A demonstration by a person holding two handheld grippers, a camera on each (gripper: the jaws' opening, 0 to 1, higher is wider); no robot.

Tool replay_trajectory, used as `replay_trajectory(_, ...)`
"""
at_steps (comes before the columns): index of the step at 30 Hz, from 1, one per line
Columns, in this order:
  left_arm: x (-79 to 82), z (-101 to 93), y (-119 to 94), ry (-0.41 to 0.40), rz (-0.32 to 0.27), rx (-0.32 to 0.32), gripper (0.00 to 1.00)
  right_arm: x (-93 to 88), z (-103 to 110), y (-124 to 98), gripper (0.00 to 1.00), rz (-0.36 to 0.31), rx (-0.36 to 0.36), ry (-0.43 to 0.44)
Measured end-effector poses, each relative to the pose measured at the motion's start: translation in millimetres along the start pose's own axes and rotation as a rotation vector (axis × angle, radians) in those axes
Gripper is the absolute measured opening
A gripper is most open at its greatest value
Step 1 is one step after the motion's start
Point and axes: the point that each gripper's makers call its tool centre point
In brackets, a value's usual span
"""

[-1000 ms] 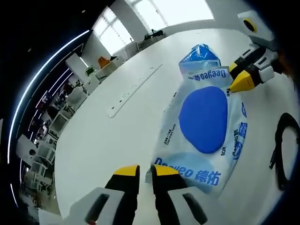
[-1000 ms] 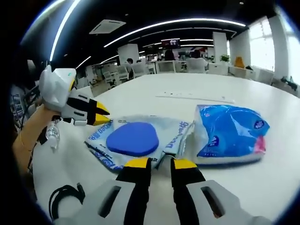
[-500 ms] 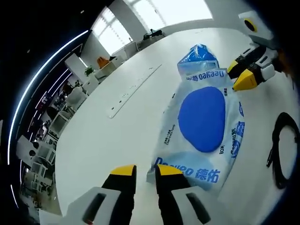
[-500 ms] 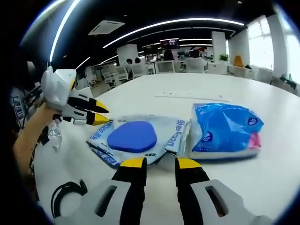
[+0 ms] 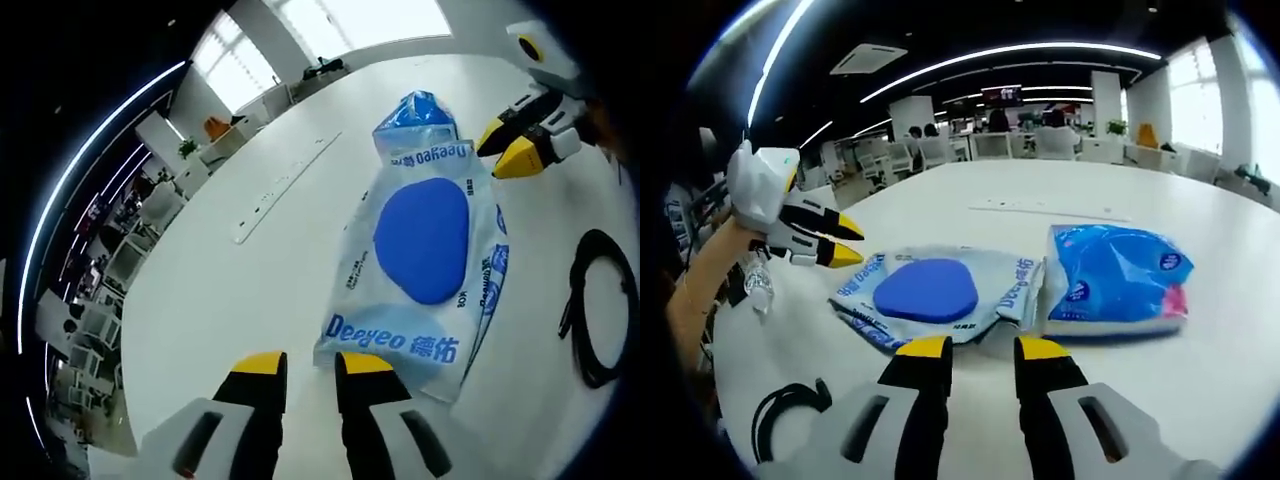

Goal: Arrange the tabletop items into an orderly group along one side of the table until the central work area is clear of visible clutter.

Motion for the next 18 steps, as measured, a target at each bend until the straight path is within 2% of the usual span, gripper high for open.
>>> replay_trajectory(7,-5.7,0.0,-13,-0.012,-0.017,0.0,0.19,0.8,9,0,0.3,-0.006,0.015,-0.018)
replay_trajectory(11,-2.7,-5.2,-22,-0.08,-0.094,-0.032,0.19,0.8,13,-1,0.38,-0.015,0.014,-0.053)
replay_trajectory(16,-8.6,-5.0,-41,-0.068,-0.119,-0.022,0.23,2.4,20,-4,0.47,-0.032,0.042,-0.068)
replay_trajectory(18,-10.8,-4.2,-50,-0.073,-0.145,-0.015,0.25,2.6,26,-4,0.52,-0.037,0.065,-0.076)
Point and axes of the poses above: the point that each gripper's makers call its tool centre point, and the gripper's own axes: y roughly forward along the fingers, z roughly to its left, x roughly out of its top, and after that the axes turned 4 degrees about -x, right-handed
